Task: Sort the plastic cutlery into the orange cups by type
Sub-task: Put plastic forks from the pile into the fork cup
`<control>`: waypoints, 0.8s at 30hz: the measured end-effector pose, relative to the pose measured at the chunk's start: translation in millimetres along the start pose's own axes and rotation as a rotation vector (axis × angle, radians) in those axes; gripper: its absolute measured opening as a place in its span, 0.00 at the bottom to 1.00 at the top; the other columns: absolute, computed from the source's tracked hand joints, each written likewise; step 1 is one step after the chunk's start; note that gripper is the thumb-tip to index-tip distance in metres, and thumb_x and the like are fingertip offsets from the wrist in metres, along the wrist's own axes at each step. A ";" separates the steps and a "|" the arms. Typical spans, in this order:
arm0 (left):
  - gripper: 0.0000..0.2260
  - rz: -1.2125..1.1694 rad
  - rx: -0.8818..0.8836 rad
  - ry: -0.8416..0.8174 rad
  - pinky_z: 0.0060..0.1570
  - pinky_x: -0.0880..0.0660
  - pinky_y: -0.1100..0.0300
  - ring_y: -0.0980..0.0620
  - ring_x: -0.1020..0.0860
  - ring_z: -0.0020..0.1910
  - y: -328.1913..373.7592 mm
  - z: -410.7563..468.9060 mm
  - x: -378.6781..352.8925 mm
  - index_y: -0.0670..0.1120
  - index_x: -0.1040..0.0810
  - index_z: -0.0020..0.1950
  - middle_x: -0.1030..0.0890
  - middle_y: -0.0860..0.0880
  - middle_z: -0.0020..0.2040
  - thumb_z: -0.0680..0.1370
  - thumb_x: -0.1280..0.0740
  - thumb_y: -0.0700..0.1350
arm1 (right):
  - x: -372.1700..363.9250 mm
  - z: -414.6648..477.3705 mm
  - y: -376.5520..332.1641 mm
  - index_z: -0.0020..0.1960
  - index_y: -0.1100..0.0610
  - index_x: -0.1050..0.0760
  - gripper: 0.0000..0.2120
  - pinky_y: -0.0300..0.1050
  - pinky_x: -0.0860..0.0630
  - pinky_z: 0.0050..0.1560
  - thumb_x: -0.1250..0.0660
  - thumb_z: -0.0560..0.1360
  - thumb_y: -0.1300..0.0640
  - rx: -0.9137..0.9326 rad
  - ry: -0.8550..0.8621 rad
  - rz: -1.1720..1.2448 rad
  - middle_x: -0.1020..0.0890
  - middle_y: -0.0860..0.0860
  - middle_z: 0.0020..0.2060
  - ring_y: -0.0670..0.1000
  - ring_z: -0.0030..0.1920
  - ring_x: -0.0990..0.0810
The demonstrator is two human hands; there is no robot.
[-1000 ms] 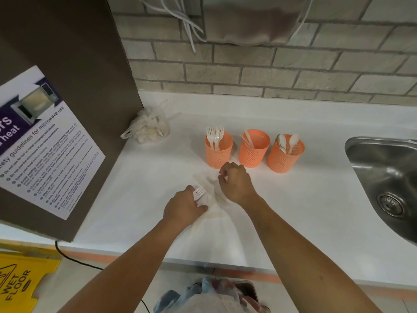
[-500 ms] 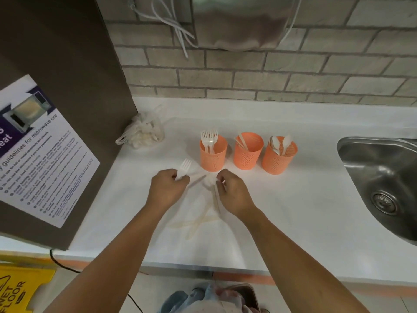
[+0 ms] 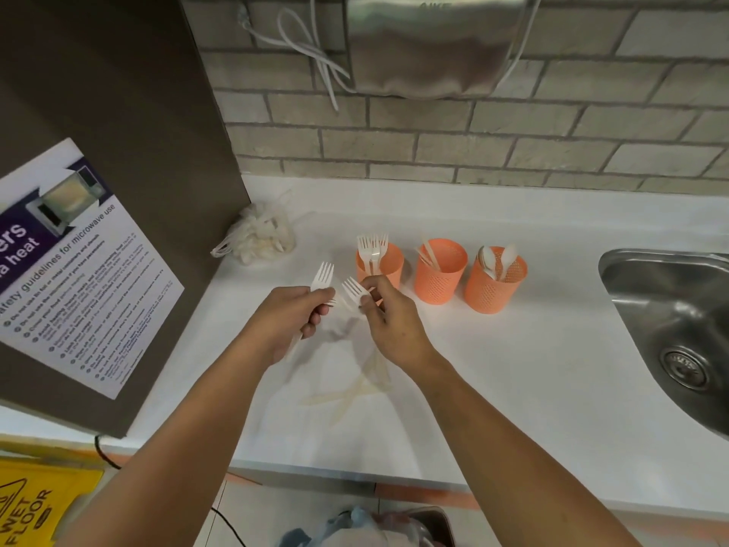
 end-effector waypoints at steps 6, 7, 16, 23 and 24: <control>0.05 -0.089 -0.072 0.041 0.32 0.30 0.64 0.55 0.27 0.31 -4.3 4.4 -13.6 0.44 0.16 0.56 0.20 0.47 0.38 0.80 0.28 0.41 | 12.0 2.9 1.6 0.62 0.51 0.28 0.10 0.35 0.27 0.40 0.36 0.83 0.60 -0.039 0.053 0.032 0.17 0.48 0.43 0.41 0.40 0.20; 0.06 -0.092 -0.077 0.015 0.31 0.31 0.64 0.55 0.28 0.31 -3.9 5.0 -16.7 0.44 0.16 0.57 0.20 0.47 0.38 0.81 0.28 0.41 | 13.9 3.1 0.7 0.61 0.55 0.25 0.08 0.30 0.31 0.39 0.36 0.83 0.61 -0.018 0.048 0.017 0.17 0.47 0.45 0.38 0.38 0.21; 0.08 -0.170 -0.037 -0.032 0.27 0.33 0.66 0.55 0.30 0.29 5.5 12.8 -33.4 0.36 0.16 0.50 0.22 0.47 0.36 0.78 0.25 0.42 | 24.5 1.9 14.9 0.66 0.52 0.21 0.18 0.31 0.31 0.47 0.34 0.77 0.53 0.180 -0.140 -0.260 0.26 0.48 0.52 0.43 0.47 0.26; 0.10 -0.268 -0.002 -0.081 0.28 0.33 0.67 0.57 0.30 0.30 10.8 15.7 -36.1 0.40 0.14 0.48 0.22 0.49 0.36 0.79 0.25 0.47 | 17.8 18.8 15.4 0.67 0.55 0.24 0.15 0.54 0.26 0.59 0.41 0.84 0.54 0.261 -0.147 -0.421 0.21 0.51 0.57 0.56 0.58 0.25; 0.10 -0.299 0.012 -0.086 0.28 0.33 0.68 0.57 0.30 0.30 11.9 16.2 -35.4 0.40 0.14 0.48 0.22 0.49 0.36 0.79 0.25 0.48 | 17.4 18.9 12.2 0.67 0.55 0.24 0.14 0.53 0.26 0.58 0.42 0.85 0.55 0.244 -0.165 -0.358 0.20 0.51 0.57 0.55 0.57 0.24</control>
Point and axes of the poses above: each hand's wrist, its own z-axis towards the middle knuckle, its own x-axis out of the back of the hand, y = z × x, the point moved 1 cm from there along z, towards the middle knuckle
